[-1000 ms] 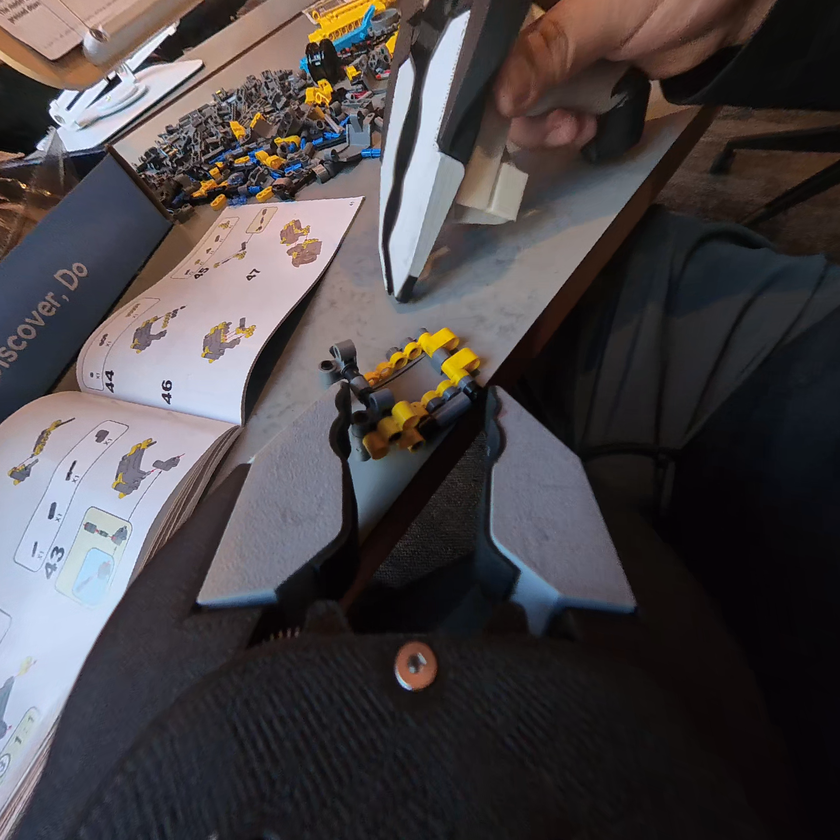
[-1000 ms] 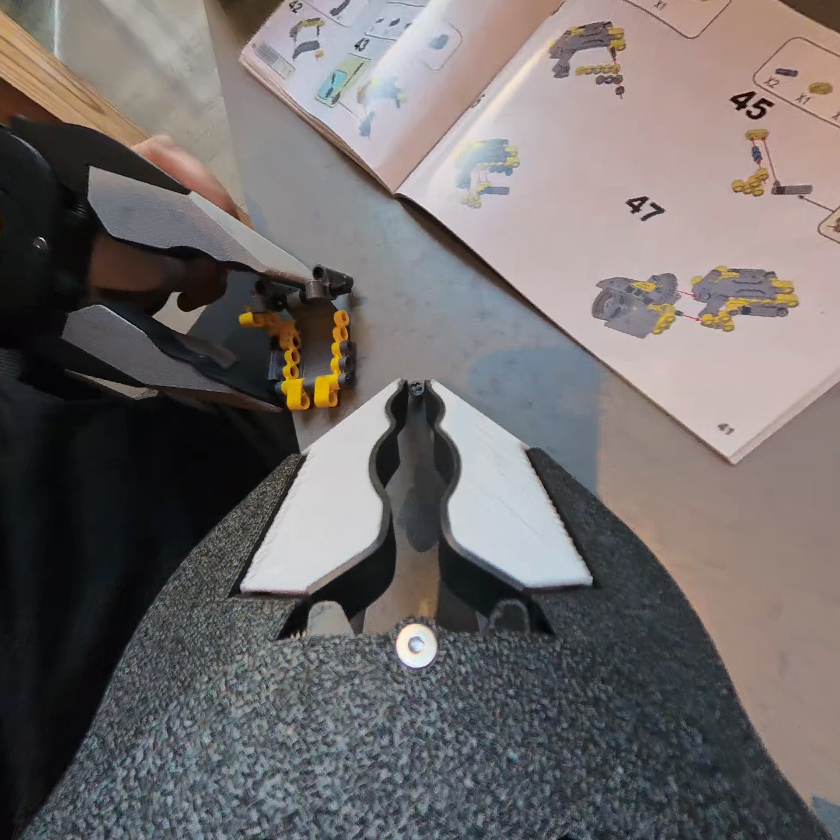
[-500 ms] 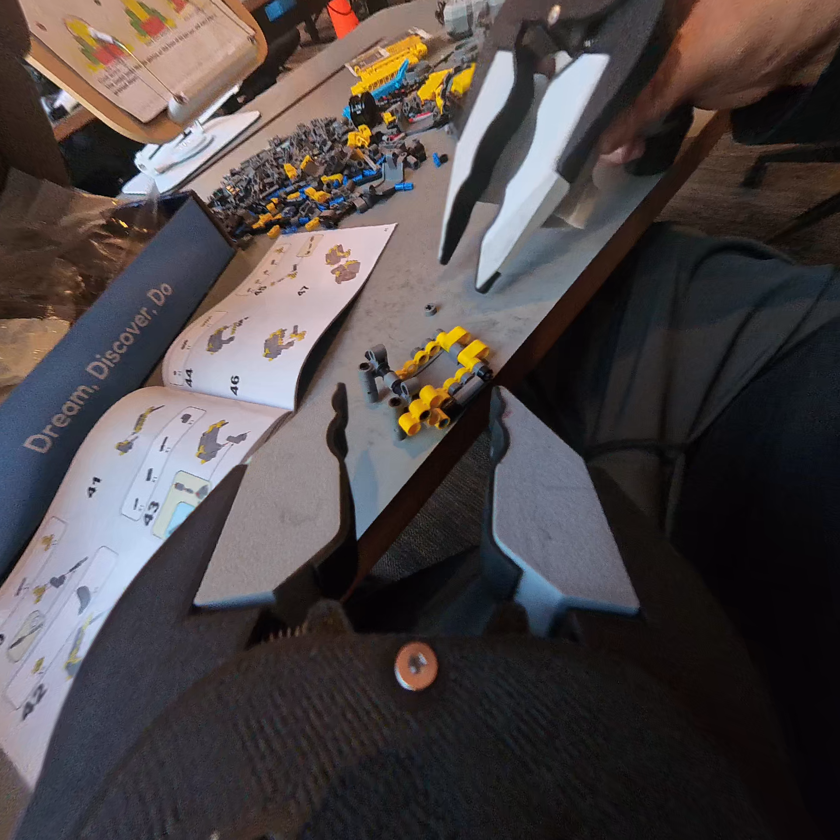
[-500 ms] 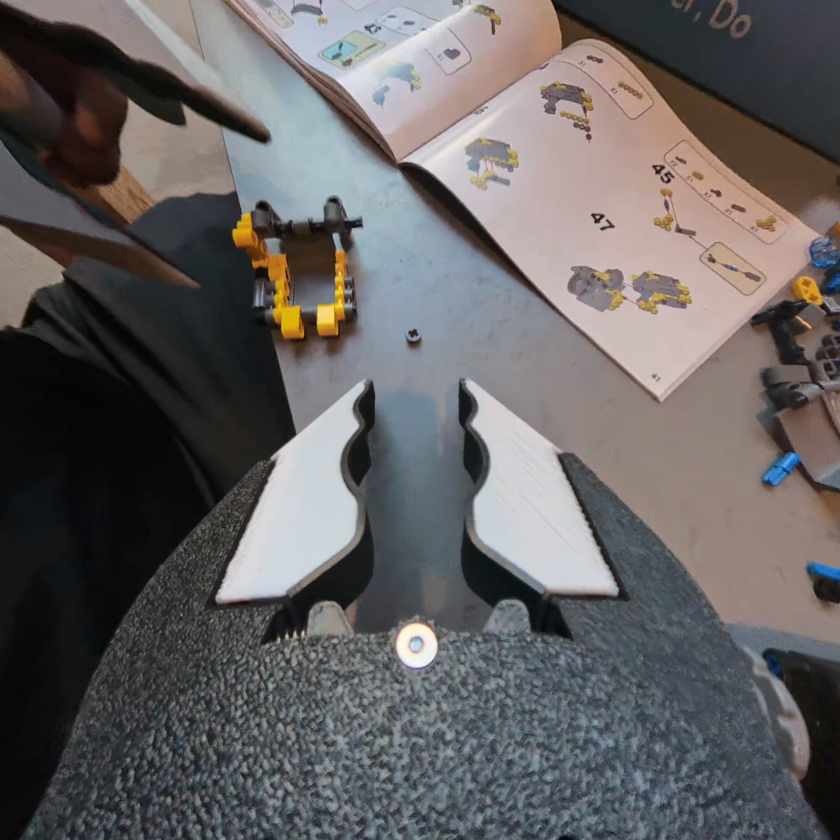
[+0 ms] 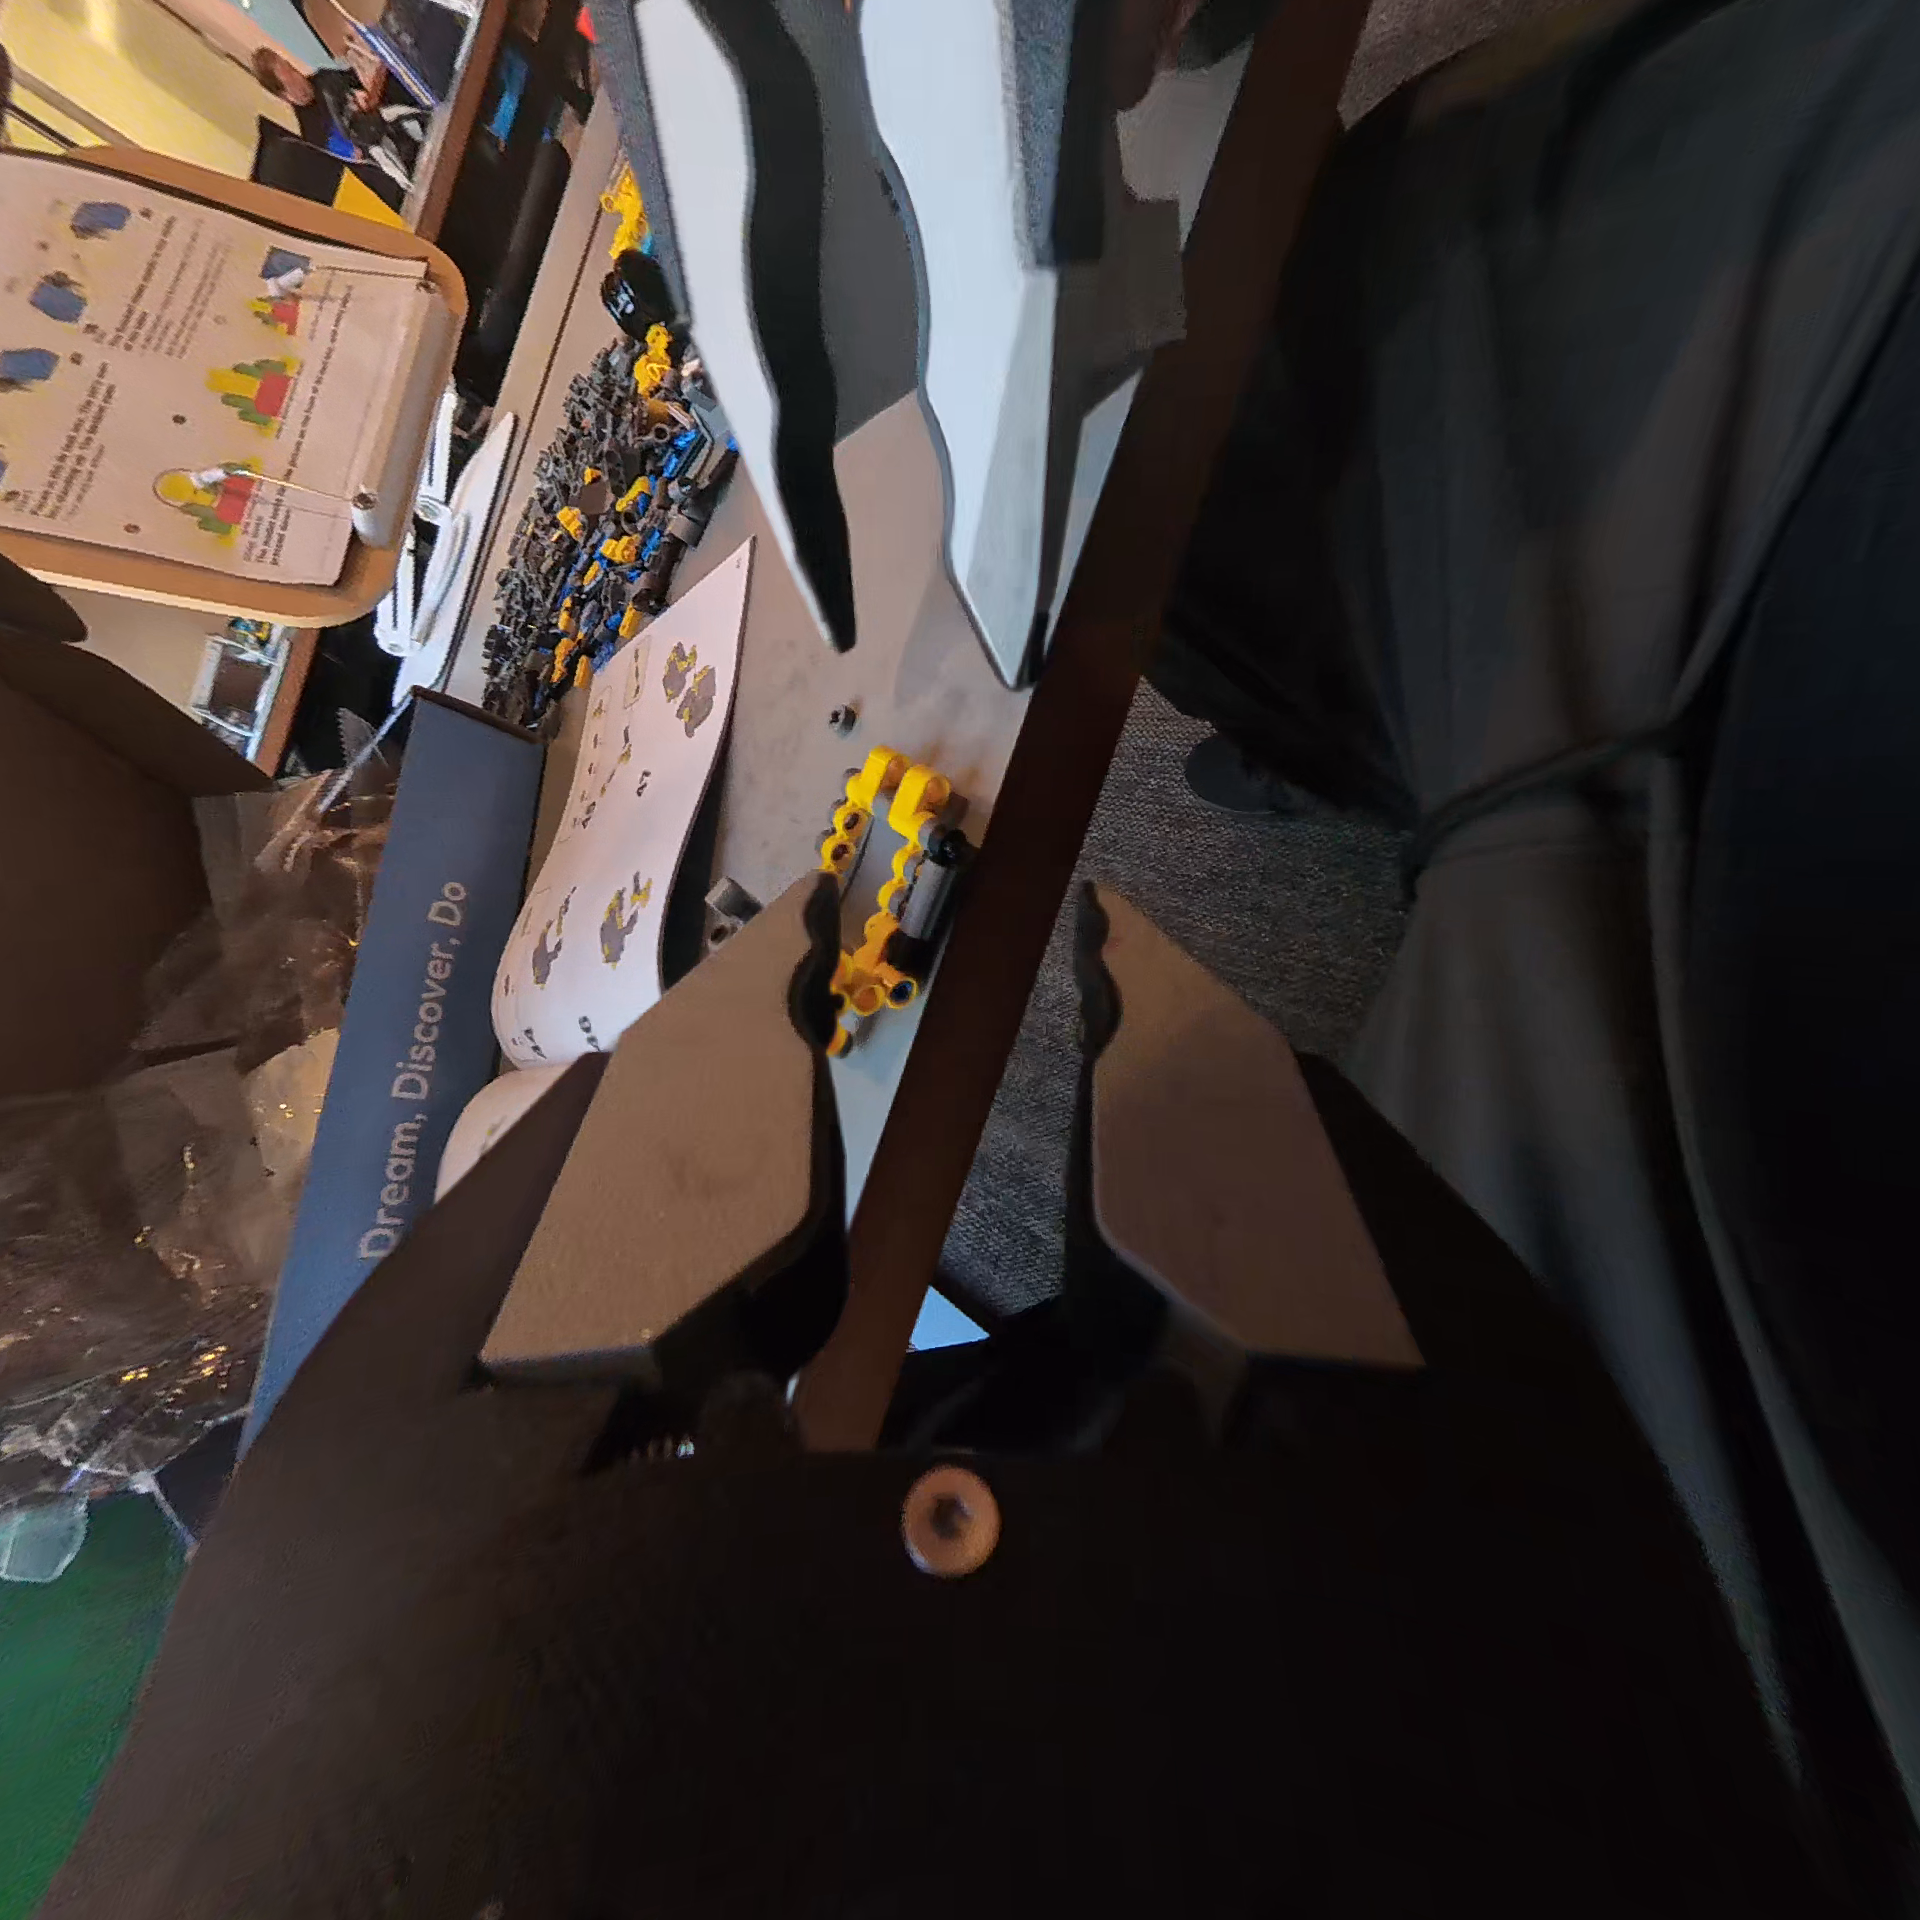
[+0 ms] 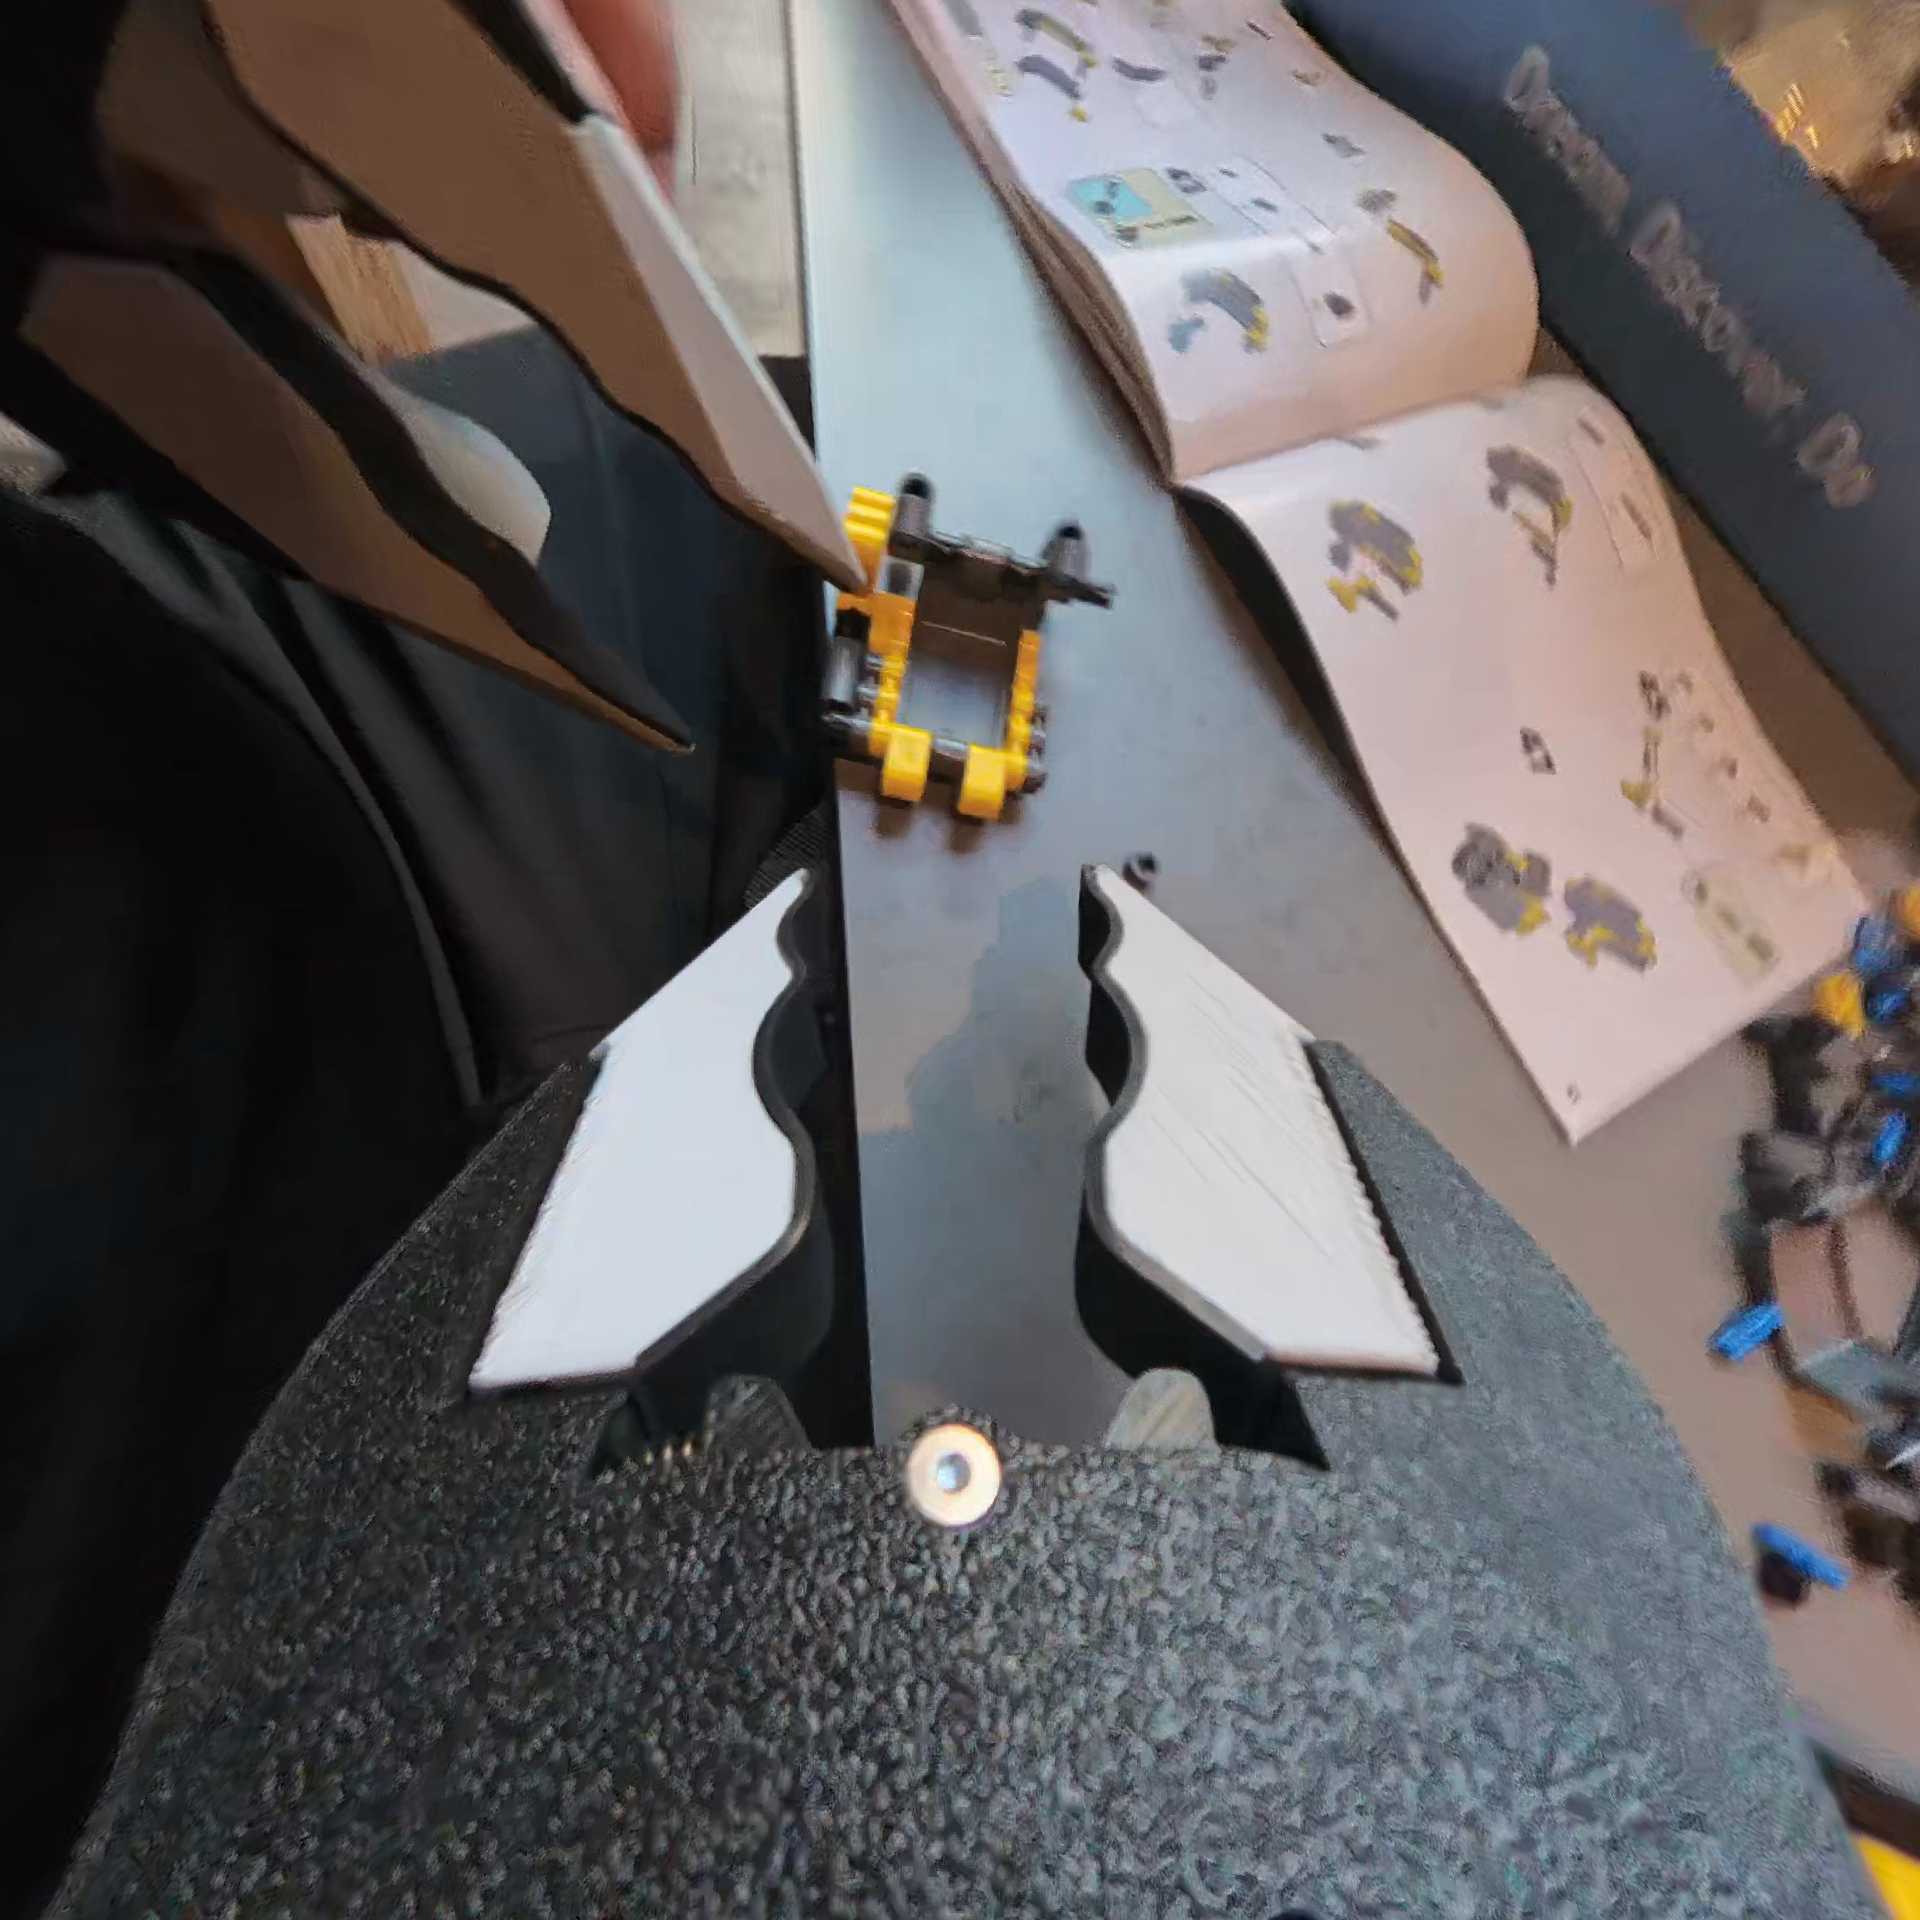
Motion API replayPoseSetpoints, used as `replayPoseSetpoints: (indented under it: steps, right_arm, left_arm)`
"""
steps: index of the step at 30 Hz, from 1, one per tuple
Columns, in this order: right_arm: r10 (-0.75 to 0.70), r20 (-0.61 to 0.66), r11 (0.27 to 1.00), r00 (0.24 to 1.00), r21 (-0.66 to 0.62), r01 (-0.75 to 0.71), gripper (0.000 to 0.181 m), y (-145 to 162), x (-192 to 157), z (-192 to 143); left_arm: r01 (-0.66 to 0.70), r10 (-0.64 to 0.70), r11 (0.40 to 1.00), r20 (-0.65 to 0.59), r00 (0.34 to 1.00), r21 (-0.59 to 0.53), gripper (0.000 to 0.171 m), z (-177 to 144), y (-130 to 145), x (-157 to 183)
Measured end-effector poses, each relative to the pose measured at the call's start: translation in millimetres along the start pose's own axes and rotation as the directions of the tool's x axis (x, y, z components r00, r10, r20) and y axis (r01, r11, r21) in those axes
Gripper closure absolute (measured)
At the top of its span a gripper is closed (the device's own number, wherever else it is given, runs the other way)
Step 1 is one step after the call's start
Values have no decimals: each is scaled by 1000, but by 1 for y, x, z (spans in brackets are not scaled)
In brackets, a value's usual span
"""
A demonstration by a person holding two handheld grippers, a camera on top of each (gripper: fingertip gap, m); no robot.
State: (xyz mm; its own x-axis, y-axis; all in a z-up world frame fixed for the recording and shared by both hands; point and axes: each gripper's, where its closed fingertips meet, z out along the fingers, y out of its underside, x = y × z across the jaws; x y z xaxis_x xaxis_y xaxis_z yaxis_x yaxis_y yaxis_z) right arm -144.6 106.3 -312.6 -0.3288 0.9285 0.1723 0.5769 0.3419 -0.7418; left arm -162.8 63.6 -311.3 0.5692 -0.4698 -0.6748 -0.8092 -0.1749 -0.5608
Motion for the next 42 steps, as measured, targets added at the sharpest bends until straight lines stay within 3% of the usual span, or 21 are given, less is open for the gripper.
replayPoseSetpoints:
  steps: [3, 7, 14, 17, 22, 26, 35, 39, 42]
  right_arm:
    - [-153, -25, 988, 988, -29, 152, 133, -11, -7, 11]
    - [-217, -15, 974, 976, -64, 216, 133, -13, -12, 31]
    - [-246, -23, 969, 969, -17, 245, 164, -20, -17, 31]
    - [-233, -16, 972, 972, -18, 233, 163, -20, -17, 31]
    - [-289, -55, 957, 956, -15, 289, 142, -30, -24, 32]
    - [-347, -117, 936, 930, -102, 336, 152, -22, -17, 45]
    - [-233, -84, 972, 969, 14, 235, 167, -33, -17, 33]
    - [-42, 76, 990, 996, 139, 32, 168, -47, -18, 19]
    - [82, 237, 973, 968, 190, -129, 167, -52, -19, 10]
  left_arm:
    - [28, -28, 1000, 5, 1000, 3, 131, -2, 2, -1]
    - [49, -49, 999, 33, 998, 1, 132, -3, 7, -8]
    - [53, -53, 999, 56, 997, -2, 132, -6, 14, -14]
    - [49, -48, 999, 65, 997, -5, 132, -6, 17, -18]
    - [141, -141, 990, 26, 990, 1, 131, -7, 26, -18]
    - [169, -169, 986, 21, 985, 11, 131, -8, 26, -19]
    - [136, -139, 990, 61, 989, 36, 131, -16, 21, -30]
    - [126, -132, 988, 64, 989, 95, 131, -22, 6, -44]
    - [145, -153, 976, 38, 987, 161, 129, -23, -11, -59]
